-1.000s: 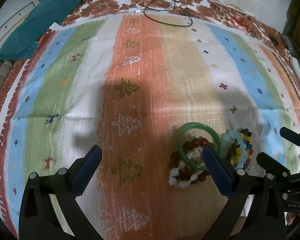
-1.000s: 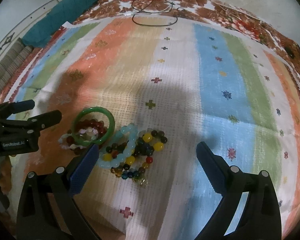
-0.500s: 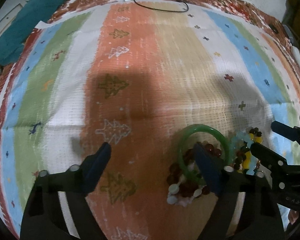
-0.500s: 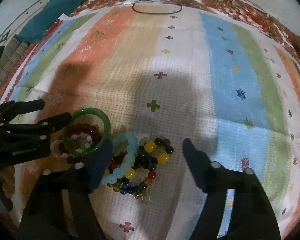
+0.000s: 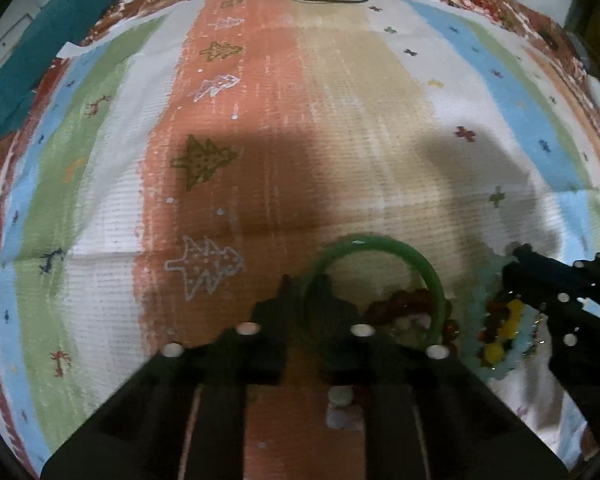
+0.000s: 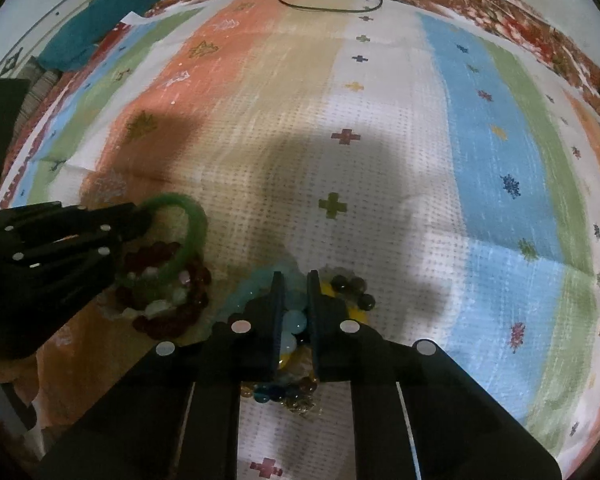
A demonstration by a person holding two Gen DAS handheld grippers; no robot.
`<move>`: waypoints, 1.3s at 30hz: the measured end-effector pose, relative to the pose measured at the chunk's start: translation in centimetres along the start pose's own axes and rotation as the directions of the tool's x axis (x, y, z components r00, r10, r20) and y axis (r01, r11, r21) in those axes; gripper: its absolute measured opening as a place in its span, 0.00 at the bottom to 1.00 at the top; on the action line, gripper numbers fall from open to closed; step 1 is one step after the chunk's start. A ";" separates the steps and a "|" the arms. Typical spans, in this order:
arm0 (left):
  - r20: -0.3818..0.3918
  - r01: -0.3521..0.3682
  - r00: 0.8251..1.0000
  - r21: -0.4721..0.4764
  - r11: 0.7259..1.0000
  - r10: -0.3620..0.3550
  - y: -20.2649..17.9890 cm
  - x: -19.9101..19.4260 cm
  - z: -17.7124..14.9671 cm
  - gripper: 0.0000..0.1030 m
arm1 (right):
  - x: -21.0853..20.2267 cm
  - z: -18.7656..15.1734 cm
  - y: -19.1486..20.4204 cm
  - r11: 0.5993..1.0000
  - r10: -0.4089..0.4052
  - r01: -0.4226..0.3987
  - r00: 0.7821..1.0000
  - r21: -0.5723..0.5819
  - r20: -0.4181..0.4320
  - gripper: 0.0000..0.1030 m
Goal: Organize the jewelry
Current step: 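Grasp the green jade bangle with the left tool while the right tool grasps the light blue bracelet, then lift and carry the green bangle and light blue bracelet over the tin box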
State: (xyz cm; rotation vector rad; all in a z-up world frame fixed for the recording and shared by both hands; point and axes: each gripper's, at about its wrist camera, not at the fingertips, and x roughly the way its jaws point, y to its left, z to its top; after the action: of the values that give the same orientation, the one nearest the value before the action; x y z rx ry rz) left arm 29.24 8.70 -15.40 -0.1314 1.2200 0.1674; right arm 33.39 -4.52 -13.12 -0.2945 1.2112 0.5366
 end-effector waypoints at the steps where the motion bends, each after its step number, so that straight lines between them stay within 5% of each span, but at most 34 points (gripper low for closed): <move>1: 0.002 0.003 1.000 0.002 1.000 -0.003 0.0 -0.1 0.0 0.08 | 0.0 0.0 0.0 1.000 -0.004 0.004 1.000 -0.005 0.001 0.12; 39: 0.176 0.000 0.984 -0.007 1.000 0.001 -1.6 -12.6 -4.4 0.07 | -11.3 -3.0 1.0 0.999 -0.039 0.039 0.965 0.003 0.260 0.12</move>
State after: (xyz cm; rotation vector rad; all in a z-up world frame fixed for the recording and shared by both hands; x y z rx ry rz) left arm 21.30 5.53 -5.07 -0.1201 1.0430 0.1802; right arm 27.61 -7.82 -3.48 -0.2406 0.9485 0.5248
